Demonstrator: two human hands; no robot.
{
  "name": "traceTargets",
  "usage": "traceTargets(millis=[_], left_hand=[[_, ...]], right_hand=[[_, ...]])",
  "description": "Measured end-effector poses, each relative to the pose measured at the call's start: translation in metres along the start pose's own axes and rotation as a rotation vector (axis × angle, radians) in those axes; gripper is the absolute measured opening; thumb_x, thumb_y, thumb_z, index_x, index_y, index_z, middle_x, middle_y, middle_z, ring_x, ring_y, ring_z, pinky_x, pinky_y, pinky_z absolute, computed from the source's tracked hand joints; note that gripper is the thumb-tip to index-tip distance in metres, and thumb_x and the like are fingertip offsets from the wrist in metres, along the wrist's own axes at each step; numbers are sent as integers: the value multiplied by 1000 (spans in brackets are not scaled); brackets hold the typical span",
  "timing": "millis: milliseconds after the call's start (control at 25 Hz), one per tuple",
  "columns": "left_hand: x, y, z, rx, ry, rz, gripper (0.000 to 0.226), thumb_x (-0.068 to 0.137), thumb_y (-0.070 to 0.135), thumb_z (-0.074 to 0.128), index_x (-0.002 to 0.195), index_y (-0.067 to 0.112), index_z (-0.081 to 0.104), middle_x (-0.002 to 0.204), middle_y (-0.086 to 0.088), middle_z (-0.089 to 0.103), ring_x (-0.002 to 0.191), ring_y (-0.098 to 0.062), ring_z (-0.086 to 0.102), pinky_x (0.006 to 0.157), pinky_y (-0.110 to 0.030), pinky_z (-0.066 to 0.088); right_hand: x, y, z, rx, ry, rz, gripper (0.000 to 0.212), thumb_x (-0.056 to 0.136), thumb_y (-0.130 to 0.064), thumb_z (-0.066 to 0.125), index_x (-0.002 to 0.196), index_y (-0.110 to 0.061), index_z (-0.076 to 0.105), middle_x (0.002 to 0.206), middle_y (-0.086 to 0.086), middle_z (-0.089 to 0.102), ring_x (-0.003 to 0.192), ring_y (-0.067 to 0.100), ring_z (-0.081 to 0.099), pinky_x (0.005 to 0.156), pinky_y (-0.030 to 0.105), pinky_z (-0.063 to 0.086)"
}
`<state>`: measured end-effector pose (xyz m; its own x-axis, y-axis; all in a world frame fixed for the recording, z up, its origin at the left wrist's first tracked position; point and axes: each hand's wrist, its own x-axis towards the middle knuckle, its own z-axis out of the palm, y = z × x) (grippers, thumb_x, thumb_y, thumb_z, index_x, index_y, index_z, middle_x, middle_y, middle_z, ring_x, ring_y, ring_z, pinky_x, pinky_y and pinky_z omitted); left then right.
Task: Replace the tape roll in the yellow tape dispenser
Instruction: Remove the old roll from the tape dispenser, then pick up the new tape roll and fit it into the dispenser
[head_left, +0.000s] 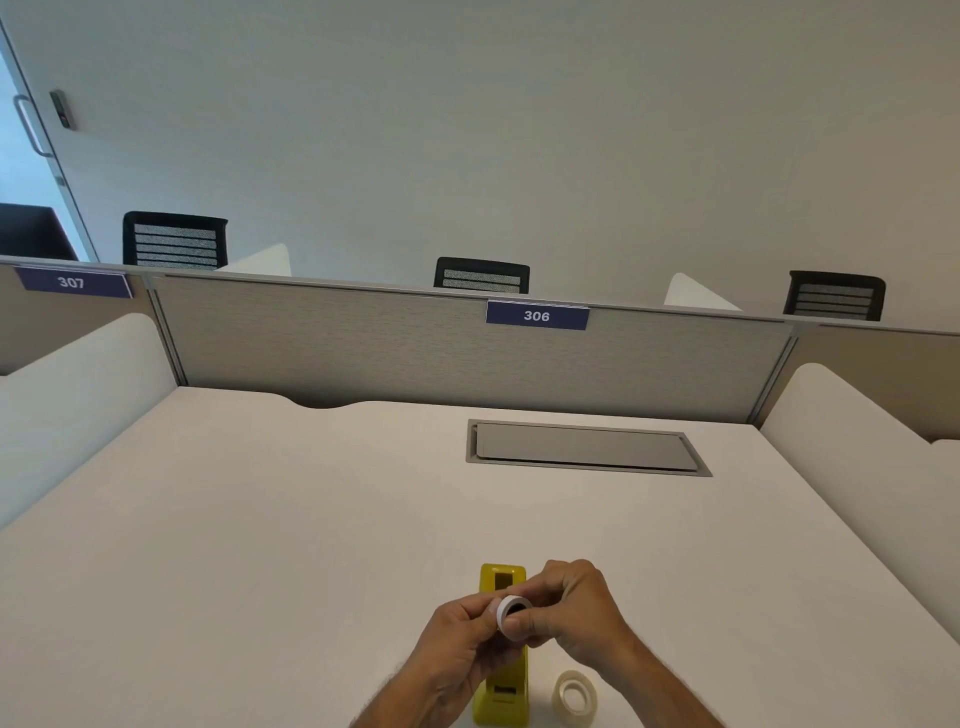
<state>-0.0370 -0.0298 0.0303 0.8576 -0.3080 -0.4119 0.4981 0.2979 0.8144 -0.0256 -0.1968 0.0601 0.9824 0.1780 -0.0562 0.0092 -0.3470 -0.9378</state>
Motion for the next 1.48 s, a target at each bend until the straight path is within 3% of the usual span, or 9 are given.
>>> traceTargets(millis=[80, 280, 520, 760, 880, 1000, 1160, 1320, 1480], left_hand=[[1, 0, -2, 8, 0, 1, 25, 98, 14, 54, 107, 11, 77, 107, -17, 76, 95, -32, 72, 72, -34, 61], [3, 0, -5, 17, 14, 23, 25, 98, 12, 54, 105, 11, 78, 106, -13, 77, 95, -28, 73, 75, -33, 60], [10, -4, -9, -42, 137, 74, 21, 96, 3, 56, 107, 3, 74, 103, -18, 77, 98, -33, 71, 75, -36, 61], [15, -7, -17, 57, 221, 106, 21, 92, 1, 63, 107, 13, 73, 97, -8, 79, 91, -27, 75, 72, -32, 62], [19, -10, -19, 105, 232, 107, 21, 92, 3, 65, 108, 13, 73, 98, -6, 79, 91, -25, 75, 73, -32, 62], [22, -14, -21, 145, 248, 101, 21, 91, 4, 66, 107, 16, 74, 102, -5, 78, 91, -23, 75, 73, -31, 62], [24, -16, -21, 168, 262, 95, 21, 90, 4, 67, 104, 18, 74, 100, -4, 78, 89, -22, 76, 74, -31, 63], [23, -17, -20, 178, 261, 90, 21, 91, 4, 66, 105, 17, 74, 103, -5, 77, 91, -22, 75, 80, -36, 64], [23, -17, -20, 174, 258, 86, 21, 91, 3, 66, 105, 16, 74, 103, -6, 77, 92, -24, 75, 80, -36, 63]], right_hand=[[0, 0, 0, 4, 2, 9, 24, 62, -14, 92, 81, -26, 82, 74, -1, 70, 66, 20, 71, 57, 32, 61], [0, 1, 0, 27, -7, 52, 23, 63, -16, 92, 82, -26, 82, 77, -1, 75, 71, 24, 73, 57, 31, 61], [-1, 10, -6, 191, 146, 131, 12, 75, -19, 85, 86, -18, 80, 80, 3, 78, 72, 26, 74, 63, 41, 64], [4, 40, -22, -133, 302, 300, 12, 80, -5, 77, 85, -16, 78, 75, 3, 76, 55, 20, 73, 56, 36, 64], [5, 52, -27, -290, 287, 384, 9, 71, -10, 80, 69, -18, 77, 59, -1, 75, 51, 17, 71, 61, 37, 64], [6, 62, -26, -428, 265, 448, 15, 67, -18, 78, 54, -23, 74, 46, -8, 68, 55, 12, 70, 63, 26, 59], [10, 72, -25, -504, 265, 466, 28, 67, -24, 80, 44, -31, 65, 48, -15, 64, 60, 3, 66, 57, 19, 51], [7, 76, -25, -443, 249, 455, 19, 71, -21, 83, 59, -25, 69, 62, -7, 72, 54, 11, 69, 57, 28, 61], [-2, 74, -23, -401, 297, 384, 11, 75, -25, 79, 83, -21, 74, 80, -2, 75, 71, 21, 72, 74, 39, 62]])
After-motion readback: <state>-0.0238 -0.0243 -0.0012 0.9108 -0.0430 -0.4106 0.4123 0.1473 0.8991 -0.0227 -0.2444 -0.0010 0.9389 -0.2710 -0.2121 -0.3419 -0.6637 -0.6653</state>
